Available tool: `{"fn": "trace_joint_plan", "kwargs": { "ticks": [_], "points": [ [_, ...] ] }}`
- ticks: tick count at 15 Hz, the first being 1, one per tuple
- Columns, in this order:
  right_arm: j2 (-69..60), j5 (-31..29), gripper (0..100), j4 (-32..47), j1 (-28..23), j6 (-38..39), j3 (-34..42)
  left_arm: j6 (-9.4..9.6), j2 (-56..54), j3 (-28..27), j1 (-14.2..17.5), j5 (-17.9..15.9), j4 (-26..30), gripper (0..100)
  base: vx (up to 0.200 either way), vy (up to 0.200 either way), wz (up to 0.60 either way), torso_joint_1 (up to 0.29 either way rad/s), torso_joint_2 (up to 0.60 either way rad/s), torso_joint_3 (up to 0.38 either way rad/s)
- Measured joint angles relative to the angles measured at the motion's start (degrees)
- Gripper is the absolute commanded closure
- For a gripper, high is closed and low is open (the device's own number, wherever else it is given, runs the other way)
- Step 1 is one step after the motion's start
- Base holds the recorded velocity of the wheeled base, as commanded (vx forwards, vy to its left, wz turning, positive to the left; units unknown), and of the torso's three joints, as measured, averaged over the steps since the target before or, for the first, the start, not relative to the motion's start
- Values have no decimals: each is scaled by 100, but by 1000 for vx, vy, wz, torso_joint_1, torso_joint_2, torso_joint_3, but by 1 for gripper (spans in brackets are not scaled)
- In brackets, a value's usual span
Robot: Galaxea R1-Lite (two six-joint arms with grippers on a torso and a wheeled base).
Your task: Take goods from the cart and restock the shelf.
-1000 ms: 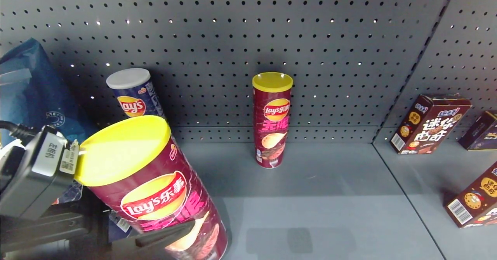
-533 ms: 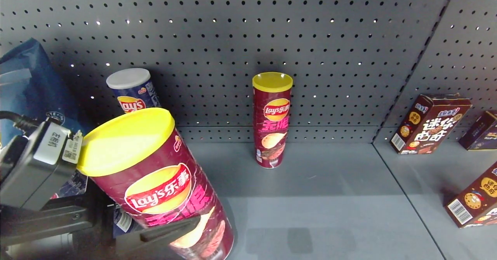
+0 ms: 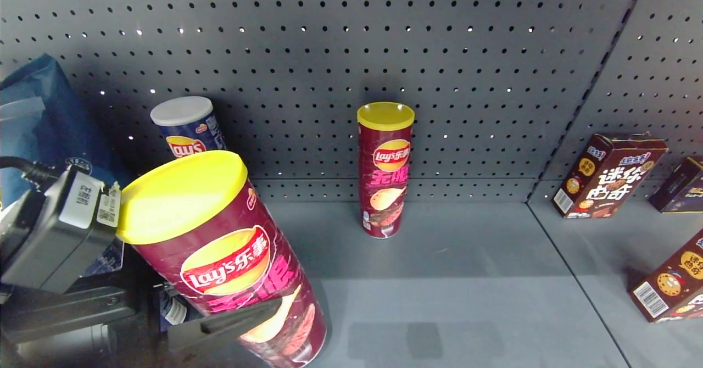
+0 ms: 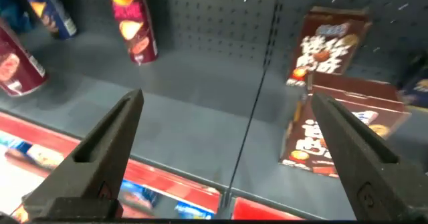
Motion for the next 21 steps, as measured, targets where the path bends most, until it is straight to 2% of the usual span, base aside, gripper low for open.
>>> {"fn": "trace_joint_plan", "kwargs": {
  "ticks": [3,6,11,18,21],
  "points": [
    [407,227,0,-11,27,-15,-85,-10,-2,0,2,167,40,100,0,0,0,0,0,0],
    [877,408,0,-16,121,-79,-405,-11,-6,-24,-6,191,40,100,0,0,0,0,0,0],
    [1783,327,0,-50,846,-157,-827,-13,9,-55,-2,205,22,100,0,0,0,0,0,0],
    [2988,-213,0,-364,1957,-294,-1129,-13,18,-22,20,218,27,100,0,0,0,0,0,0],
    [3332,-299,0,-534,2171,-753,-1174,-13,38,-17,20,216,16,100,0,0,0,0,0,0]
  ]
}}
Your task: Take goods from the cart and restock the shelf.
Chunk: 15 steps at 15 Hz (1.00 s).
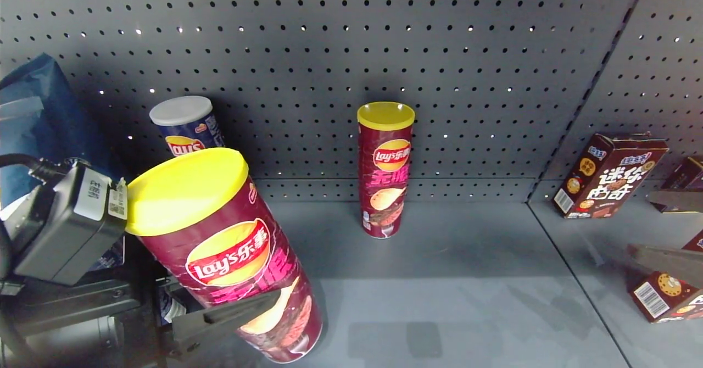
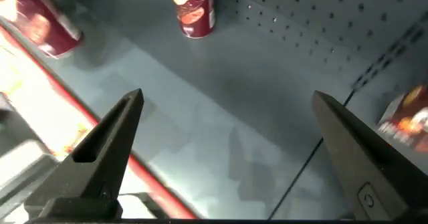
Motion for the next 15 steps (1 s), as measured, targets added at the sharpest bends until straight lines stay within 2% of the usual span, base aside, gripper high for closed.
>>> {"fn": "trace_joint_plan", "kwargs": {
  "ticks": [3,5,8,15],
  "points": [
    [372,-126,0,-556,98,-148,4,-5,4,20,0,0,-2,100,0,0,0,0,0,0],
    [638,-300,0,-835,358,-132,4,-7,1,28,0,-2,-5,100,0,0,0,0,0,0],
    [933,-451,0,-864,588,-123,-110,-9,-7,44,0,-2,4,100,0,0,0,0,0,0],
    [1585,-577,0,-895,689,-466,-411,-9,0,39,0,-9,0,100,0,0,0,0,0,0]
  ]
}}
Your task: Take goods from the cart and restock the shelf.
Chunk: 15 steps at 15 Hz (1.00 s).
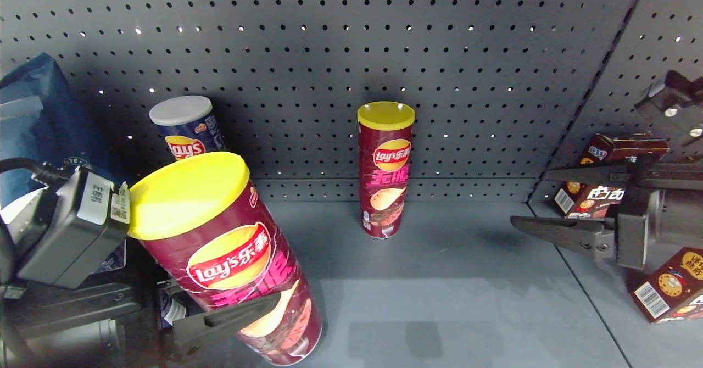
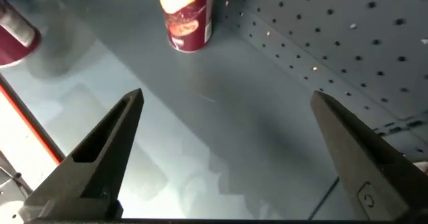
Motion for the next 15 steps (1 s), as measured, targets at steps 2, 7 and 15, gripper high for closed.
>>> {"fn": "trace_joint_plan", "kwargs": {
  "ticks": [2,7,15],
  "points": [
    [150,11,0,-20,67,-2,-40,1,0,0,0,-7,0,100,0,0,0,0,0,0],
    [607,2,0,-516,425,-2,-280,0,-2,9,5,-11,11,100,0,0,0,0,0,0],
    [1417,99,0,-1417,563,39,-385,0,-2,59,16,-2,20,100,0,0,0,0,0,0]
  ]
}}
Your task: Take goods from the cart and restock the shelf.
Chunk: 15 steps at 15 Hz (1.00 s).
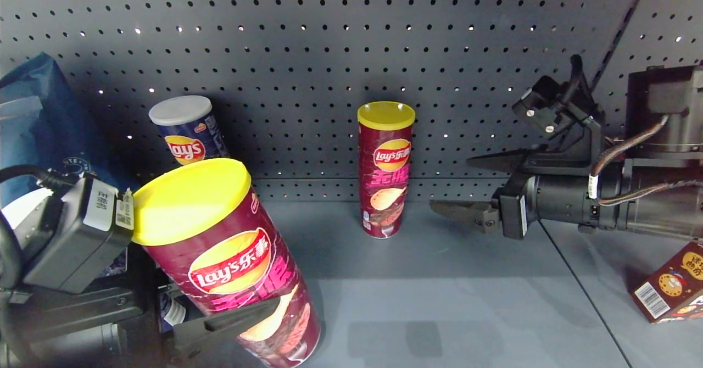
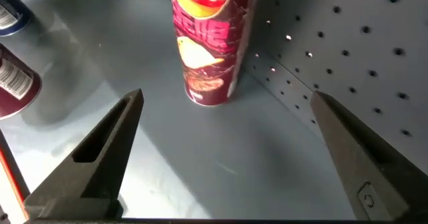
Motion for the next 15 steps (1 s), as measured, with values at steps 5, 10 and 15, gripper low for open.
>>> {"fn": "trace_joint_plan", "kwargs": {
  "ticks": [5,10,15],
  "points": [
    [347,200,0,-327,-2,260,-26,0,2,-4,2,2,2,100,0,0,0,0,0,0],
    [666,300,0,-912,-41,334,-11,0,2,7,35,-7,6,100,0,0,0,0,0,0],
    [970,308,0,-1254,-66,345,5,-5,2,11,46,-7,13,100,0,0,0,0,0,0]
  ]
}}
